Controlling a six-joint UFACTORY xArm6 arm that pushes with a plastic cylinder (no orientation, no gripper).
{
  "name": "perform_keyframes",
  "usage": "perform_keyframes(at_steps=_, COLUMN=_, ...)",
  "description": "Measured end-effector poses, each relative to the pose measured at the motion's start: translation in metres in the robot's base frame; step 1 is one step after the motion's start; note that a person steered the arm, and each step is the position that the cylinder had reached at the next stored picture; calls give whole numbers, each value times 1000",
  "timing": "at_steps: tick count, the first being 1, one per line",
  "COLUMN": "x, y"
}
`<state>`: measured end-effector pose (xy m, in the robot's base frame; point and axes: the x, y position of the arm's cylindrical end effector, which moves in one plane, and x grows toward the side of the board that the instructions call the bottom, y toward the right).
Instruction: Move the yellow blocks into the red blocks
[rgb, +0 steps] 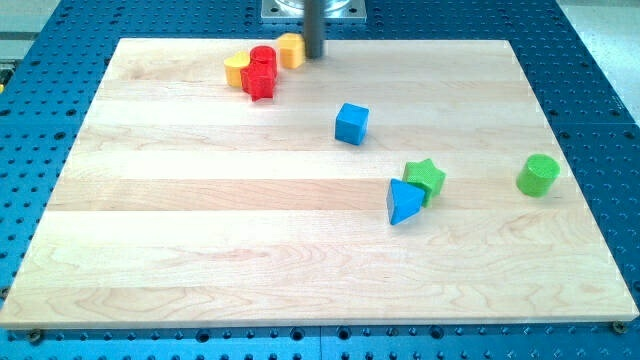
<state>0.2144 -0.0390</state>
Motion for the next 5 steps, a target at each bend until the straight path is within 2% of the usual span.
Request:
perform_keyframes(at_steps=1, x=18, y=-22)
perform_keyframes(at_steps=2, x=13, y=-37)
perform_keyframes(at_steps=3, x=-19, y=-37)
perform_keyframes(at_steps=5, x=-12, y=-81)
